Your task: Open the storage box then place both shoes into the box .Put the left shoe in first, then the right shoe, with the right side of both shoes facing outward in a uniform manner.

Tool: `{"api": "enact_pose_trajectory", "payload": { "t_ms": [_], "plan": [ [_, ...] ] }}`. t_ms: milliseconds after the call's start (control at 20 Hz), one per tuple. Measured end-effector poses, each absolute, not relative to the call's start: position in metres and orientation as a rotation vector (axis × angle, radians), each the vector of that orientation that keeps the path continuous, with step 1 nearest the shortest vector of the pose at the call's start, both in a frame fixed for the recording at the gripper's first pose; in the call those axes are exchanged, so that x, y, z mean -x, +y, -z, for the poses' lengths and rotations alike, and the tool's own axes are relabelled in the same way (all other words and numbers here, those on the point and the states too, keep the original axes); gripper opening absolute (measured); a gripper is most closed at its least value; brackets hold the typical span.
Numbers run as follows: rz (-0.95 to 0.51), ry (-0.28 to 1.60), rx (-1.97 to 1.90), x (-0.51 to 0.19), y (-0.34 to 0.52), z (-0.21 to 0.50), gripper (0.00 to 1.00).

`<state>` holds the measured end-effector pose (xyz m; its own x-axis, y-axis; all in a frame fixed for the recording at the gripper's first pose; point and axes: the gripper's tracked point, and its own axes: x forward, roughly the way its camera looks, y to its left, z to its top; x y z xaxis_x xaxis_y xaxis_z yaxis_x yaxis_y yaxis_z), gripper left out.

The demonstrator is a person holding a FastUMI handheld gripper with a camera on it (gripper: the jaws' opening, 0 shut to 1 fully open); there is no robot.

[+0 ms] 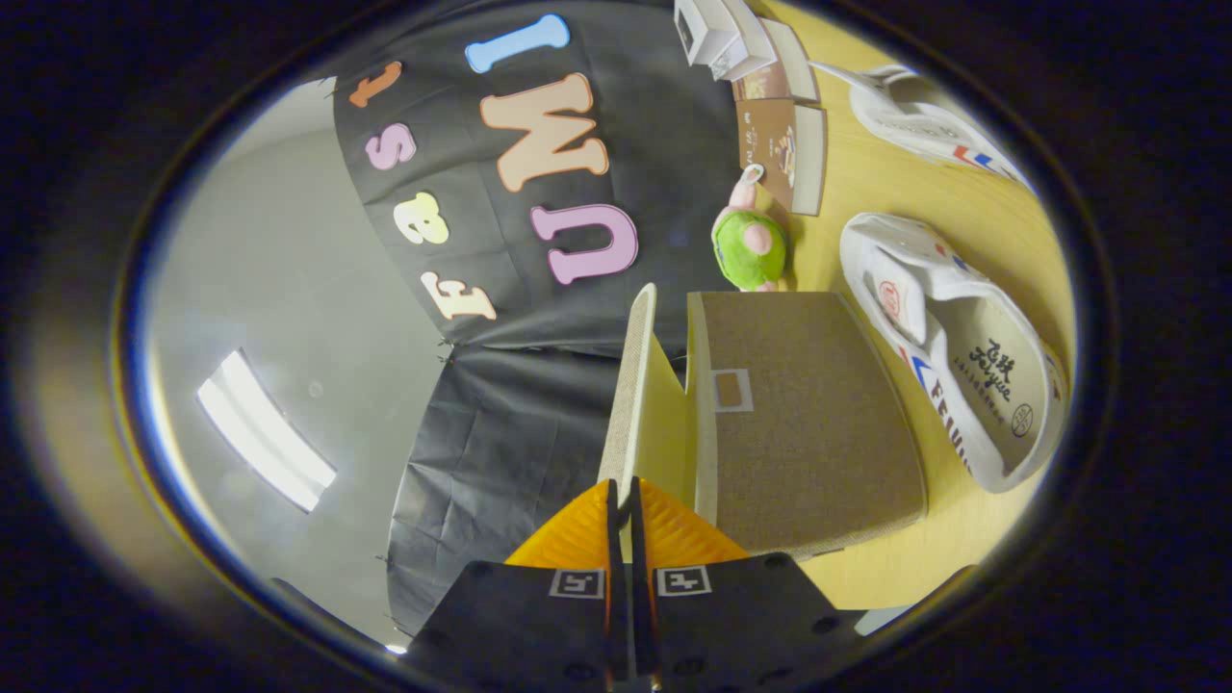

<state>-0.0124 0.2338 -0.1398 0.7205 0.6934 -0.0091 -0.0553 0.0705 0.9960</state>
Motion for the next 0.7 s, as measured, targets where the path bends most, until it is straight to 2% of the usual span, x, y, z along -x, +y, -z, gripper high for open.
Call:
{"api": "enact_pose_trajectory", "payload": {
  "t_ms": [300, 700],
  "plan": [
    [-0.677, 0.561, -1.253, 0.015, 0.262, 0.109, 0.06],
    [-0.788, 0.557, -1.055, 0.017, 0.343, 0.076, 0.08]
  ]
}}
